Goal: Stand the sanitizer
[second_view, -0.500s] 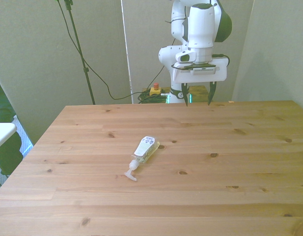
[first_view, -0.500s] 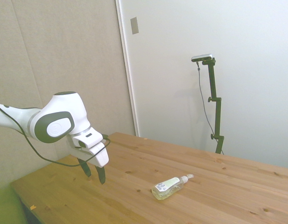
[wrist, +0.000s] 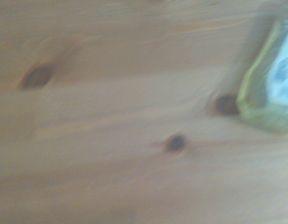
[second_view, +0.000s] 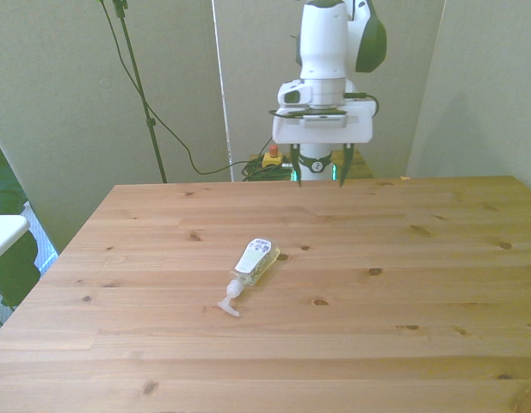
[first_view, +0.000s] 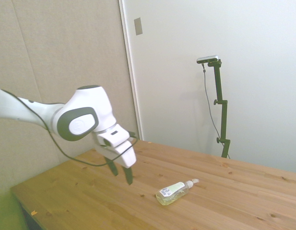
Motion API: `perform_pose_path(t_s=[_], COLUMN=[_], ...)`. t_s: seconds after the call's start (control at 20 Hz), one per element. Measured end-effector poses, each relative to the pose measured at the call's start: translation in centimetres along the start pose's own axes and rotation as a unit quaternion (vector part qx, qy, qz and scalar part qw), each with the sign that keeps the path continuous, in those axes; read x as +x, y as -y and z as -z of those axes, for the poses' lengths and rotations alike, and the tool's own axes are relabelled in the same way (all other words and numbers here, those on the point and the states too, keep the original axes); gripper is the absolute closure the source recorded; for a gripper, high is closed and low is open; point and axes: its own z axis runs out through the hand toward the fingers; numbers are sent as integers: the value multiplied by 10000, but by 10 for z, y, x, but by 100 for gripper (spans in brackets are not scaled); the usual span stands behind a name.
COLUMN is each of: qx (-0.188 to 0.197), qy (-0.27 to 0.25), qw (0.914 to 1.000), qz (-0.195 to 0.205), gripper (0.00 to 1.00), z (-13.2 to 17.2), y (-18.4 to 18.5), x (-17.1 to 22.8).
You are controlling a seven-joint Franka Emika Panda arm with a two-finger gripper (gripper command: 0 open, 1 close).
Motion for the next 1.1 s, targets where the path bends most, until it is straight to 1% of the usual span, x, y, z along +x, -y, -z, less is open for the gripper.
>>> perform_pose_path(t_s=[0.15,0.25,0.45,0.65,0.9,1.1], qx=[15,6,19,84,27,25], qy=[-243,-338,-483,-498,-484,-476], qw=[9989,9976,9953,9937,9928,9918], qz=[-402,-609,-842,-997,-1094,-1186], gripper=[0,0,0,0,0,0], z=[-5,-14,-39,-67,-103,-120], y=[5,17,42,56,61,68], x=[69,109,161,186,200,210])
